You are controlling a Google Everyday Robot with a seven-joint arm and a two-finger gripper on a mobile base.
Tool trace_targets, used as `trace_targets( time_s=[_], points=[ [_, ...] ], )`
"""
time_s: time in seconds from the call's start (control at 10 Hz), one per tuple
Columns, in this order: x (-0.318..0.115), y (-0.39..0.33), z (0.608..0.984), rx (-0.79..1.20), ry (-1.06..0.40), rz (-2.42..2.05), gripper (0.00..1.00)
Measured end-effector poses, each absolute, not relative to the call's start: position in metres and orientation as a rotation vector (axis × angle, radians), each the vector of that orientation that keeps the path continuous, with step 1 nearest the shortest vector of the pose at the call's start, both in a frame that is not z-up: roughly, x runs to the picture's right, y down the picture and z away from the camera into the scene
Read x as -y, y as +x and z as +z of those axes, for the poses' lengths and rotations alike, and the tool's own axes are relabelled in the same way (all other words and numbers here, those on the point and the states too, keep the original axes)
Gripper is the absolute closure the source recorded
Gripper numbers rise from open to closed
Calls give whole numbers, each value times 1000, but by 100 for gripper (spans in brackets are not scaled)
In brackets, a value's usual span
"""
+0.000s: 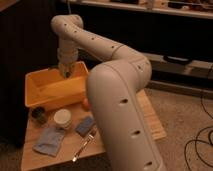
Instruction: Place pepper in plastic cup
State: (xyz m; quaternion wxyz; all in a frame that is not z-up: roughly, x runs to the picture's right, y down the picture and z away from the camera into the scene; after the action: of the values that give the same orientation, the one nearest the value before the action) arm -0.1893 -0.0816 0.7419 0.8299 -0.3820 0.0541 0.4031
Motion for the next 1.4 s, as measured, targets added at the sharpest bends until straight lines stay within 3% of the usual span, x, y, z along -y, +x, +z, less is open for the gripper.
trace_targets(
  time_s=[0.7, 1.4],
  points=[
    [-1, -93, 651, -91, -892, 967, 96],
    [-77, 46, 587, -263, -914, 1132, 96]
  ],
)
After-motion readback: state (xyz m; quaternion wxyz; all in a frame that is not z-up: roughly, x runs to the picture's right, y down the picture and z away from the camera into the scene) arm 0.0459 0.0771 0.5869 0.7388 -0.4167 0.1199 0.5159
